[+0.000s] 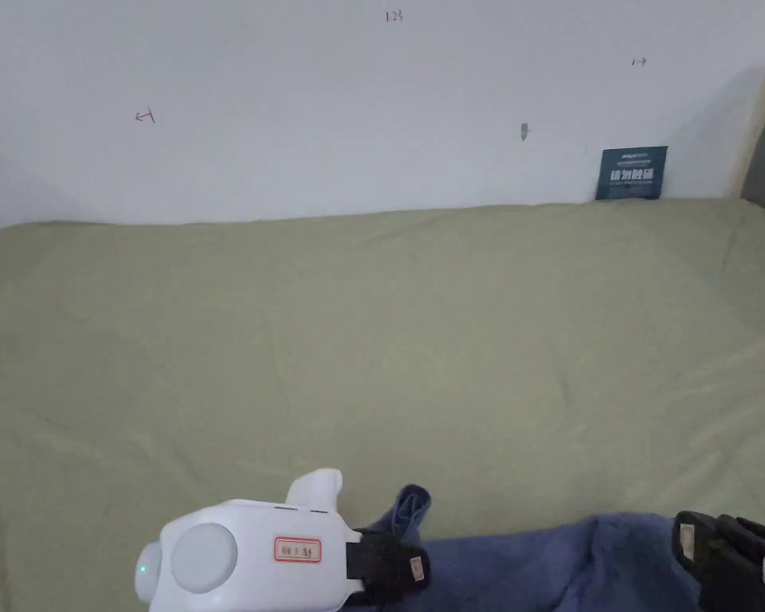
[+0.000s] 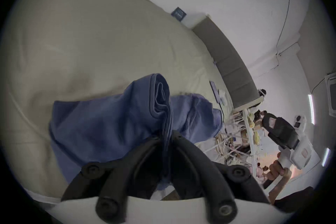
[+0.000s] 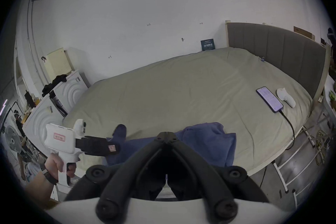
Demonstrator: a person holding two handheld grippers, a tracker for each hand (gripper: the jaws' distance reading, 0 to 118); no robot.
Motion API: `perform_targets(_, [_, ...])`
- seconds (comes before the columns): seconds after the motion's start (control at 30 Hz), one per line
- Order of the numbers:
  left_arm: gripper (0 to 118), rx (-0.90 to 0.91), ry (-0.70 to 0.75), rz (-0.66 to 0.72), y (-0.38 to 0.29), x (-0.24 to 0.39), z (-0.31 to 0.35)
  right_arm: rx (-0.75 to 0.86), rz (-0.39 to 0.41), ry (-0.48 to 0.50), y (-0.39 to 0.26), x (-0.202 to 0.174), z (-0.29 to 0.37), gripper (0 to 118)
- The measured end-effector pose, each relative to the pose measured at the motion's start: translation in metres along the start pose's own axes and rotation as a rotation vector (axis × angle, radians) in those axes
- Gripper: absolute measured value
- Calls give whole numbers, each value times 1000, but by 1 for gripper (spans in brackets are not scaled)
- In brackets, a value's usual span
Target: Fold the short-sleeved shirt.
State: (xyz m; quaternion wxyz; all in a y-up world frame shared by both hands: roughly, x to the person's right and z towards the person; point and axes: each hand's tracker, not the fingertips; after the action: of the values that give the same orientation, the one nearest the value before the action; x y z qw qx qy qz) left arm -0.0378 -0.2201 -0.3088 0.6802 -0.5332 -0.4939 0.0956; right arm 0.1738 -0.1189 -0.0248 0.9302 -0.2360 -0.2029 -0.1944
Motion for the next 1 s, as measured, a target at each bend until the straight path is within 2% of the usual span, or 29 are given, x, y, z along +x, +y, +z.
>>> perform_targets(0.07, [16,-24,-16,15,0,4,-15,-3,-11,-14,-2,6,0,2])
perform_targets(0.1, [29,-32,-33,18,-1,4,-18,-7,-16,-15,-3,9,-1,2])
perform_targets(0.17, [72,-51,-82,53,-2,4,-22,-17,-27,-21,-5,12,-2,2])
perform_targets(0.3, [73,8,-165,118,-1,-1,-3,-27,-32,-15,-8,13,-3,2])
perform_targets(0.33, [72,36,-188,117,-2,-4,4,-31,-32,-12,-9,13,-4,2])
perform_targets(0.37, [62,83,-196,118,-3,-5,13,-36,-33,-8,-9,12,-5,2])
perform_targets(0.43, [0,166,-155,122,-6,-16,23,-39,-34,6,-11,10,-4,2])
perform_targets(0.53, [0,141,-42,144,-15,-27,13,-38,-28,28,-12,6,-1,2])
perform_targets(0.63, [0,86,-92,237,-34,-39,-13,-20,-29,49,-12,4,6,2])
perform_targets(0.77, [0,47,-90,268,-60,-42,-56,9,-17,54,-9,2,17,2])
perform_targets(1.0, [0,36,-230,304,-101,-11,-88,53,-18,52,0,2,29,2])
